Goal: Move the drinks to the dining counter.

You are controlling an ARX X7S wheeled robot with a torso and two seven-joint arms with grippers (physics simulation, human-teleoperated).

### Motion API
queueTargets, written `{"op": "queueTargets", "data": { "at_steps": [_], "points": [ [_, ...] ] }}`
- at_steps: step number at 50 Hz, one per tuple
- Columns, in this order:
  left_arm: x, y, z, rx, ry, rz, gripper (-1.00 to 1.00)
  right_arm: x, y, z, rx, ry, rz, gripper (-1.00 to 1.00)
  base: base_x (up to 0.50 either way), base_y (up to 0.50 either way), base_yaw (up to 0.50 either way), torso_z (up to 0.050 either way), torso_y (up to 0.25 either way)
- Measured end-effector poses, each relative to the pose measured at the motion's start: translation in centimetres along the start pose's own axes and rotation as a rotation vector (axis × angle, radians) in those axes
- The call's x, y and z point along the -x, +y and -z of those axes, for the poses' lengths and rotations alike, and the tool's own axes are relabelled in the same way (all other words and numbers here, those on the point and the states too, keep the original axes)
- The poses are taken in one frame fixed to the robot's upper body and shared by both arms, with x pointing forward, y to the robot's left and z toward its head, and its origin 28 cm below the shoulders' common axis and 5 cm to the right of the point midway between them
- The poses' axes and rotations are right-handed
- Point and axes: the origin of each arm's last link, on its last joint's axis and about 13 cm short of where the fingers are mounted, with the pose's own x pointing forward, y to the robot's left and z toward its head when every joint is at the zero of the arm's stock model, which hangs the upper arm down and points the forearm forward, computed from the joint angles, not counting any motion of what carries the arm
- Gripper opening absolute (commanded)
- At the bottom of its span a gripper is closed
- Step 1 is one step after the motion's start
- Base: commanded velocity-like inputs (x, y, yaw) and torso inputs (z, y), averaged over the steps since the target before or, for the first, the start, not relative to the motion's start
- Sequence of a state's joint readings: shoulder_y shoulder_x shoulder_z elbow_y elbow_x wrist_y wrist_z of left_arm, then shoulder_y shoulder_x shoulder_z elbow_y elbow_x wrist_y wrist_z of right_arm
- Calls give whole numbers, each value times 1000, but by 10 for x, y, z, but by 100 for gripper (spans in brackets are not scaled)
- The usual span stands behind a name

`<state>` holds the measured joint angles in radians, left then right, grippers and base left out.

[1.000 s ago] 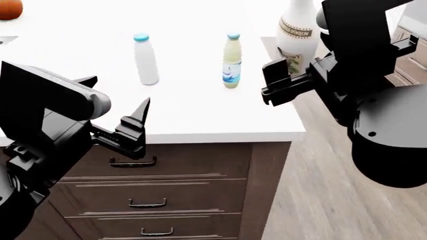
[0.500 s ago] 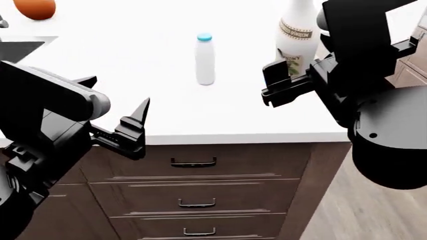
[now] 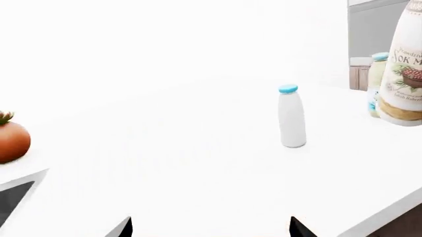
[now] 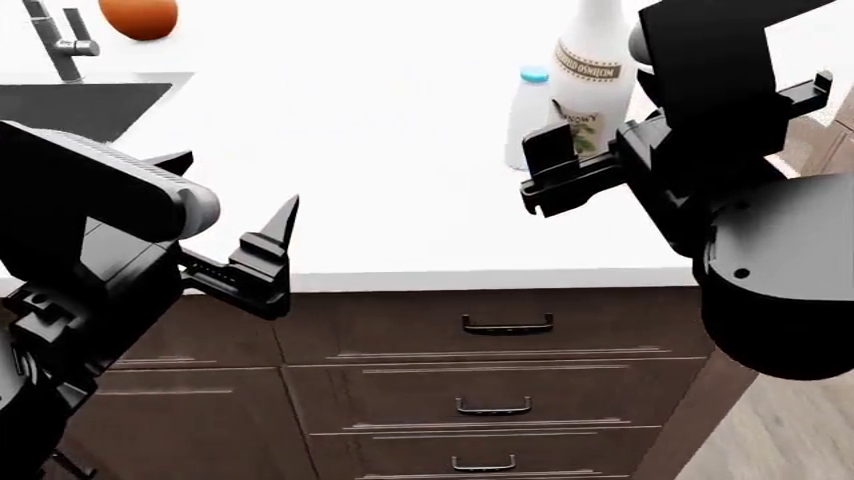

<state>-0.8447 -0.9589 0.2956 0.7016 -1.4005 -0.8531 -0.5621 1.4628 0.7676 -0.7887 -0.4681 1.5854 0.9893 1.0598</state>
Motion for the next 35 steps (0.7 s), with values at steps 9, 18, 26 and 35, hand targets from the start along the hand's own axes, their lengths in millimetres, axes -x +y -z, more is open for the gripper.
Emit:
{"op": "queueTargets", "data": {
  "at_steps": [9,18,26,35],
  "points": [
    [0,0,0,-1,1,1,100,0,0,1,2,1,0,-100,-500,12,0,0,1],
    [0,0,1,-1,1,1,100,0,1,1,4,1,-2,-100,-500,12,0,0,0],
    [0,0,1,-1,1,1,100,0,1,1,7,0,-6,-100,-500,12,0,1,1],
    [0,0,0,-4,0,-2,100,0,3,0,-4,0,-21,-100,-333,8,0,0,0]
  ]
}}
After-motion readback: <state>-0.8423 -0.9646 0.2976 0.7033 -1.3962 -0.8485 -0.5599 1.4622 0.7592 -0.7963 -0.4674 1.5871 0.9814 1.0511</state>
